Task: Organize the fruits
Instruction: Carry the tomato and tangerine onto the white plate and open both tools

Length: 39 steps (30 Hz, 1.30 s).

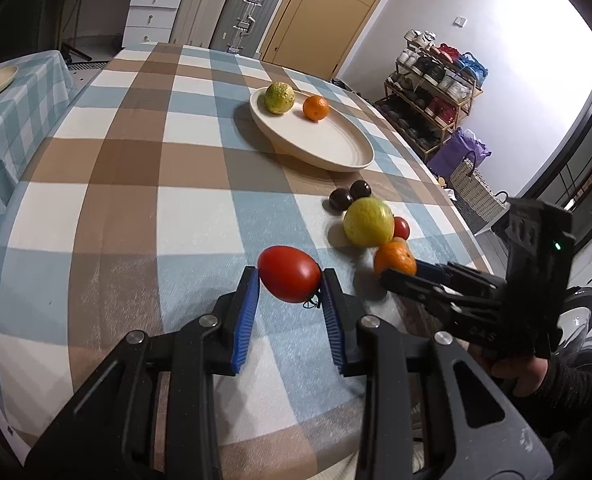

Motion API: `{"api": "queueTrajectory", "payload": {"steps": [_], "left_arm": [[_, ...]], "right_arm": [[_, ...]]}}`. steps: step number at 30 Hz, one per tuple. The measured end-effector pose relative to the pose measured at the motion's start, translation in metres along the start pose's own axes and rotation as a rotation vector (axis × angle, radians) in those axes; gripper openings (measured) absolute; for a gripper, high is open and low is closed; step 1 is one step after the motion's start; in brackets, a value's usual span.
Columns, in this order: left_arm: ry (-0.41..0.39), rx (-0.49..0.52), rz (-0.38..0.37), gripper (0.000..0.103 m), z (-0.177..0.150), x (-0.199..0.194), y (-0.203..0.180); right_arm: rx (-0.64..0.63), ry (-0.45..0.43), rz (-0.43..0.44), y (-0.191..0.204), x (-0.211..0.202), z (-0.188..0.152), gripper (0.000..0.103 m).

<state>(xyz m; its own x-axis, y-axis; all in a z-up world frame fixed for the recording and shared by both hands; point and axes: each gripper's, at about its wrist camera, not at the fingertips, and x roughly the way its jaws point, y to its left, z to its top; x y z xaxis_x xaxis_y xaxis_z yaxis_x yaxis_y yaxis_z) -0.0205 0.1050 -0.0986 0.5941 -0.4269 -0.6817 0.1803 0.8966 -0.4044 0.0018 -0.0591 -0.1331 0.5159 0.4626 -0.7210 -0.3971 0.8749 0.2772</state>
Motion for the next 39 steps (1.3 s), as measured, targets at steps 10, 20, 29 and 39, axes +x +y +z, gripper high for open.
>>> {"api": "queueTrajectory", "payload": {"steps": [10,20,29,39], "left_arm": [[0.001,0.042,0.005,0.028,0.048,0.028,-0.024],[0.004,0.016,0.011,0.028,0.109,0.072,-0.033],[0.009,0.023,0.056,0.028,0.166,0.114,-0.024],[0.041,0.01,0.047,0.028,0.2,0.161,0.008]], "right_arm": [[0.014,-0.096,0.066,-0.021,-0.03,-0.005,0.041],[0.062,-0.178,0.096,-0.055,-0.045,0.023,0.041],[-0.01,-0.235,0.077,-0.07,-0.046,0.107,0.041],[-0.074,-0.097,0.091,-0.079,0.03,0.193,0.041]]}}
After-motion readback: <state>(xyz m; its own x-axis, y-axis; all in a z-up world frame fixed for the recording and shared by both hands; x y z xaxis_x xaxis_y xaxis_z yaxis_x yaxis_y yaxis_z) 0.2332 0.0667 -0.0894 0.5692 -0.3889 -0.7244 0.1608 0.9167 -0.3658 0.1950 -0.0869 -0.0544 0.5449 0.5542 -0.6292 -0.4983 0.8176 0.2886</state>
